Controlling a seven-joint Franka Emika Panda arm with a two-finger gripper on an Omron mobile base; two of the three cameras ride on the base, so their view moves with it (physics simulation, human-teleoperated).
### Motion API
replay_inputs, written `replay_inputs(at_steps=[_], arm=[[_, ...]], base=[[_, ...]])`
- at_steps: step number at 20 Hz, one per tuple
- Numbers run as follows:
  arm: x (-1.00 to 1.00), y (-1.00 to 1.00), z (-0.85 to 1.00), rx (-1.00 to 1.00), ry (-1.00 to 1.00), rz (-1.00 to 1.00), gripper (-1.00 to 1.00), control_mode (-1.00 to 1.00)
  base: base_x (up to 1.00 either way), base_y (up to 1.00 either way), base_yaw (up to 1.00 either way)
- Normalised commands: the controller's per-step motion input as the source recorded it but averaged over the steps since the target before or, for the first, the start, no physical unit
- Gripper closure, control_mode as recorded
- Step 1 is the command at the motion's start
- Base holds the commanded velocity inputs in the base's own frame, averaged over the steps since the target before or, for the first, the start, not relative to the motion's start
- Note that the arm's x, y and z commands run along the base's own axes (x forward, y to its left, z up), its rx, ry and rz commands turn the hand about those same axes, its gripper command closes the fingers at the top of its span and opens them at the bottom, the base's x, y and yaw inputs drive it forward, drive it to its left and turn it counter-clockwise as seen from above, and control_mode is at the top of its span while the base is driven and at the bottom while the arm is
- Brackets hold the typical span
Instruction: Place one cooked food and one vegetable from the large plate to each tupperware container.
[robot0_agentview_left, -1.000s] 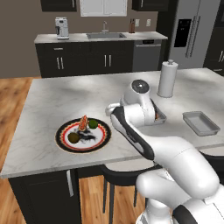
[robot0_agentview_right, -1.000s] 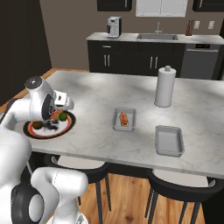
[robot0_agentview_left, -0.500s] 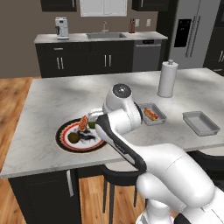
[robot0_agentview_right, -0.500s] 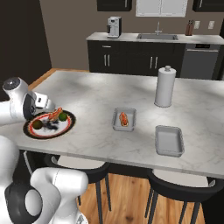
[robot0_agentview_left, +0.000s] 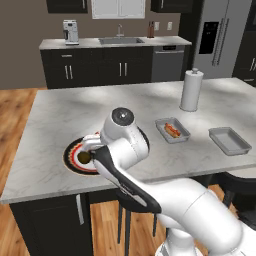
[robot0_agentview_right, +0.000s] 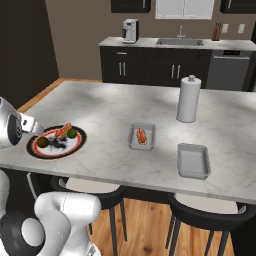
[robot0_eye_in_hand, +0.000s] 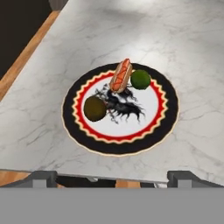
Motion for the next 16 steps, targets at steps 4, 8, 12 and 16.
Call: replay_inputs(at_steps=[4,8,12,16], arm=[[0.07,0.09,-0.30,0.00,0.03,0.00,-1.00,-1.00],[0.12,0.19,-0.34,0.00,0.11,0.00,-1.00,-1.00],[0.18,0.11,-0.30,0.02,0.13,0.00,-1.00,-1.00],[0.19,0.06,-0.19,0.00,0.10,0.00,-1.00,-1.00]], base=[[0.00,0.00,0.00],[0.00,0.00,0.00],[0.00,0.00,0.00],[0.00,0.00,0.00]])
